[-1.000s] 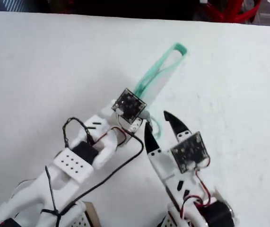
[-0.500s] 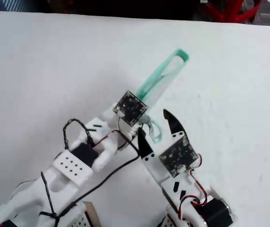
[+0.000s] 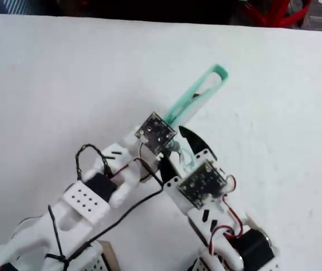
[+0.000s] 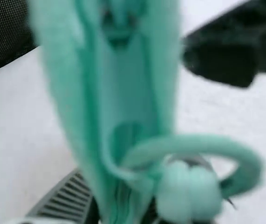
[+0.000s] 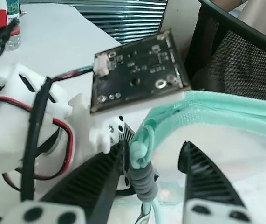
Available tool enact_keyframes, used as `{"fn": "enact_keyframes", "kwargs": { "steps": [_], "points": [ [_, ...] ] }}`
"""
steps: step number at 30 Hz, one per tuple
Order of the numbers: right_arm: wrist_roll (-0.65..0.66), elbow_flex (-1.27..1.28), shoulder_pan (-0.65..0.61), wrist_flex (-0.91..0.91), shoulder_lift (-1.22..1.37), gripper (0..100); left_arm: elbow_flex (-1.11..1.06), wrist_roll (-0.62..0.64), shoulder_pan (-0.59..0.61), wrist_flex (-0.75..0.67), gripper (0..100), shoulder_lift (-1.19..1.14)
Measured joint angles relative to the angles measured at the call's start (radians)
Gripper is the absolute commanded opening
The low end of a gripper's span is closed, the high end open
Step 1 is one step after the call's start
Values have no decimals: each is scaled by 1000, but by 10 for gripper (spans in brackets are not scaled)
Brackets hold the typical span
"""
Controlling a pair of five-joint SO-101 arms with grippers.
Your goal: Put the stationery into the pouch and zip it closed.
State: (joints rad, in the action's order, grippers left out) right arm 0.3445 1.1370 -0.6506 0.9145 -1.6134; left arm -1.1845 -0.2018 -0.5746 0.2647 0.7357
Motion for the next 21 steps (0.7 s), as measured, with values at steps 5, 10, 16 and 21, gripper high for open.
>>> {"fn": "enact_keyframes", "kwargs": {
  "steps": [5,10,16,21],
  "points": [
    [2,-2,0,-2,29,20,-2,-6,0,0,23,0],
    [3,-2,3,-2,21,19,-2,-6,0,0,23,0],
    [0,-14,107,-51,34,19,0,-6,0,-9,23,0],
    [-48,-103,181,-63,26,19,3,-8,-2,-12,23,2]
  ]
}}
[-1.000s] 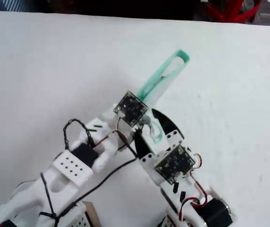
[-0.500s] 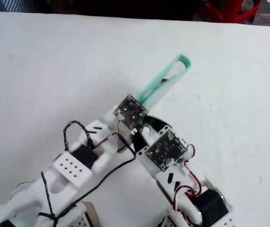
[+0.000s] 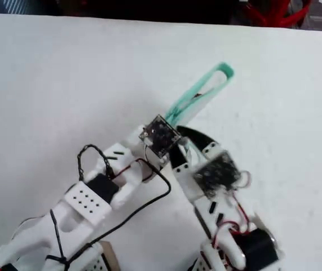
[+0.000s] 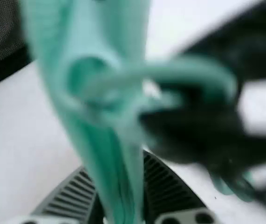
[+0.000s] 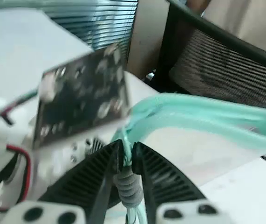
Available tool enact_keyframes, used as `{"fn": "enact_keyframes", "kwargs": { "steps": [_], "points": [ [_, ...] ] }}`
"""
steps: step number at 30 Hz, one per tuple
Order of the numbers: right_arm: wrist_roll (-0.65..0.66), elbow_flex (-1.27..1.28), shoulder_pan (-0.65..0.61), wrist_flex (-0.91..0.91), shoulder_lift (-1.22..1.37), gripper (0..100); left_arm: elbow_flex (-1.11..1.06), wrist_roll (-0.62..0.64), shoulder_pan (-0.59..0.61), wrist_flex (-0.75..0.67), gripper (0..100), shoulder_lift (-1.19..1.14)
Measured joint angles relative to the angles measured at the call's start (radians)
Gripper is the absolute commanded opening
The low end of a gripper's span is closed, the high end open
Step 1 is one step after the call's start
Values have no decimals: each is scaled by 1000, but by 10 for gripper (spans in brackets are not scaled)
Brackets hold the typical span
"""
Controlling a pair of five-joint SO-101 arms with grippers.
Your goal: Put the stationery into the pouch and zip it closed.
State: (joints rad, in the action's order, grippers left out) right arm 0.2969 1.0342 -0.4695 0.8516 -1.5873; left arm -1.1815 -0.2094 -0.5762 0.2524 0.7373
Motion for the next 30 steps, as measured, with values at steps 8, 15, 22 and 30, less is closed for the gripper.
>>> {"fn": "enact_keyframes", "kwargs": {
  "steps": [8,15,22,30],
  "points": [
    [-18,-140,35,31,2,18,-2,-5,-2,8,23,0],
    [-18,-181,106,29,3,18,-3,-5,-9,8,23,0],
    [-20,-84,249,-126,-8,18,-3,-5,-2,8,23,0],
    [3,-69,290,-218,184,26,-3,-5,-2,2,23,-2]
  ]
}}
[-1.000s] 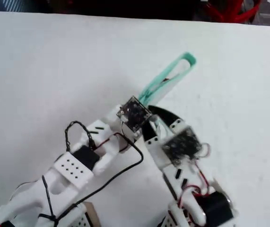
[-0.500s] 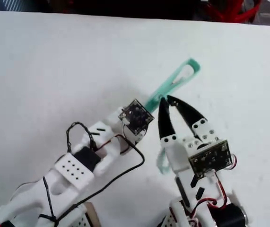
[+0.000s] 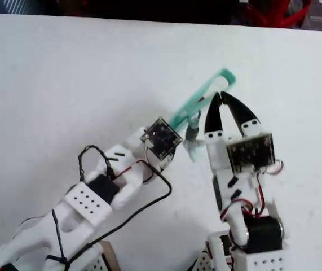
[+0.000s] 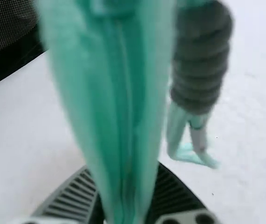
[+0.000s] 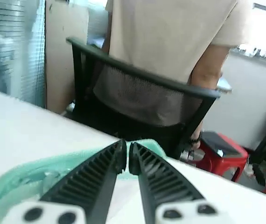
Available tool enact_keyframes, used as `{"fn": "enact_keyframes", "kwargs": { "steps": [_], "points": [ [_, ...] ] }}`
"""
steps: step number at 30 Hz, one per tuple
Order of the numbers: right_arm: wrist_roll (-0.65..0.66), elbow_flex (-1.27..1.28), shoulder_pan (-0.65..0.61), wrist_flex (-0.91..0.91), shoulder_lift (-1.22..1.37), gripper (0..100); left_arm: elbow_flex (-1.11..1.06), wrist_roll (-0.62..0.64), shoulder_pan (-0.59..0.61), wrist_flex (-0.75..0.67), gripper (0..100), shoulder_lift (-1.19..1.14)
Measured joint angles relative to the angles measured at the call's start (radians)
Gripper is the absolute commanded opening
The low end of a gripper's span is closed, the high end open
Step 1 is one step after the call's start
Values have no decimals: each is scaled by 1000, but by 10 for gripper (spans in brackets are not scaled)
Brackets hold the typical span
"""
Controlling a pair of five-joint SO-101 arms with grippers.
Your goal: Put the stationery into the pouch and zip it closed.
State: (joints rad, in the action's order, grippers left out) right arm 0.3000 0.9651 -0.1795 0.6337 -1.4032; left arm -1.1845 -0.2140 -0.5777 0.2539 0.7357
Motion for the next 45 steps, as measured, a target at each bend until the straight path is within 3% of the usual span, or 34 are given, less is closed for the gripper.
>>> {"fn": "enact_keyframes", "kwargs": {
  "steps": [5,10,16,19,30,35,37,41,45],
  "points": [
    [0,-140,-43,210,0,222,-2,0,0,-9,23,0],
    [8,-241,-109,502,32,225,-2,0,0,-9,23,0],
    [-55,-244,-215,644,48,265,-2,0,0,-9,23,0],
    [-104,-219,-233,628,46,266,-2,0,0,-9,23,0],
    [-120,61,-235,299,63,255,-2,0,0,-9,23,0],
    [-121,69,-178,212,63,4,-15,0,0,-11,23,0],
    [-121,72,-172,184,63,53,-18,0,0,-21,23,0],
    [-101,109,-172,160,57,48,-18,3,2,-26,23,0],
    [-97,137,-172,153,49,147,-18,2,2,-26,23,0]
  ]
}}
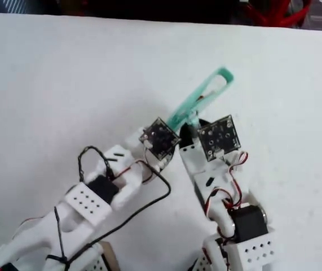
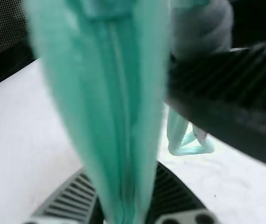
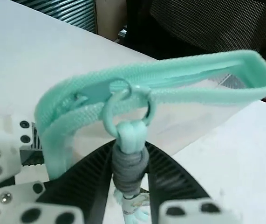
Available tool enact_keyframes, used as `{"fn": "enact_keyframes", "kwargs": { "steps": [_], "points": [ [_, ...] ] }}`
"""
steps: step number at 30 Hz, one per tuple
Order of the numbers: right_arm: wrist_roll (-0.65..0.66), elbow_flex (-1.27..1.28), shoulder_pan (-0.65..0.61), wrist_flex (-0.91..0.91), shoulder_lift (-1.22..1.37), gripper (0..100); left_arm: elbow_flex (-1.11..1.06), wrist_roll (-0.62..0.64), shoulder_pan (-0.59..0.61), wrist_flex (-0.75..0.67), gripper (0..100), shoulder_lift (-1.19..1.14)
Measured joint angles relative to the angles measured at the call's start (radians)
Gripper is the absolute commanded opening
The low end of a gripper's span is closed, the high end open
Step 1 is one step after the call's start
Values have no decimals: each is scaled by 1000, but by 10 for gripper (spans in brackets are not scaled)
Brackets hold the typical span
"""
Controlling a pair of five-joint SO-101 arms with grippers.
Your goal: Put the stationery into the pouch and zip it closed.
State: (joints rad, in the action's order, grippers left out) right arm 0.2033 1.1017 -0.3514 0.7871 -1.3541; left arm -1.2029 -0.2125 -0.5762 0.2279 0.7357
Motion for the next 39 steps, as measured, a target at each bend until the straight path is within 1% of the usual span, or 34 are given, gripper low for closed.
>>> {"fn": "enact_keyframes", "kwargs": {
  "steps": [2,7,11,13,14,16,17,19,21,25,26,28,30,32,34,36,39],
  "points": [
    [-2,3,-2,0,15,187,0,-2,0,0,23,0],
    [-8,9,0,0,17,194,0,-2,0,0,23,0],
    [-63,64,46,-89,15,225,0,-2,0,0,23,0],
    [-69,103,64,-155,15,195,0,-2,0,0,23,0],
    [-72,118,68,-176,15,154,0,-2,0,0,23,0],
    [-74,129,63,-196,15,36,0,-2,0,0,23,0],
    [-74,129,60,-203,15,6,0,0,0,0,23,0],
    [-74,130,60,-206,15,40,0,2,0,0,23,0],
    [-74,129,60,-206,15,15,0,3,0,0,23,0],
    [-74,129,60,-181,-15,19,0,2,0,0,28,0],
    [-74,129,60,-167,-38,19,0,2,0,0,38,0],
    [-74,127,60,-140,-101,18,0,0,0,-2,98,5],
    [-74,123,60,-115,-172,18,0,38,0,-14,204,5],
    [-74,121,60,-92,-236,18,0,124,0,-11,298,5],
    [-74,121,60,-71,-265,18,0,229,8,3,303,26],
    [-74,121,60,-63,-269,18,0,302,9,26,278,61],
    [-74,91,60,-61,-241,18,0,285,9,29,217,123]
  ]
}}
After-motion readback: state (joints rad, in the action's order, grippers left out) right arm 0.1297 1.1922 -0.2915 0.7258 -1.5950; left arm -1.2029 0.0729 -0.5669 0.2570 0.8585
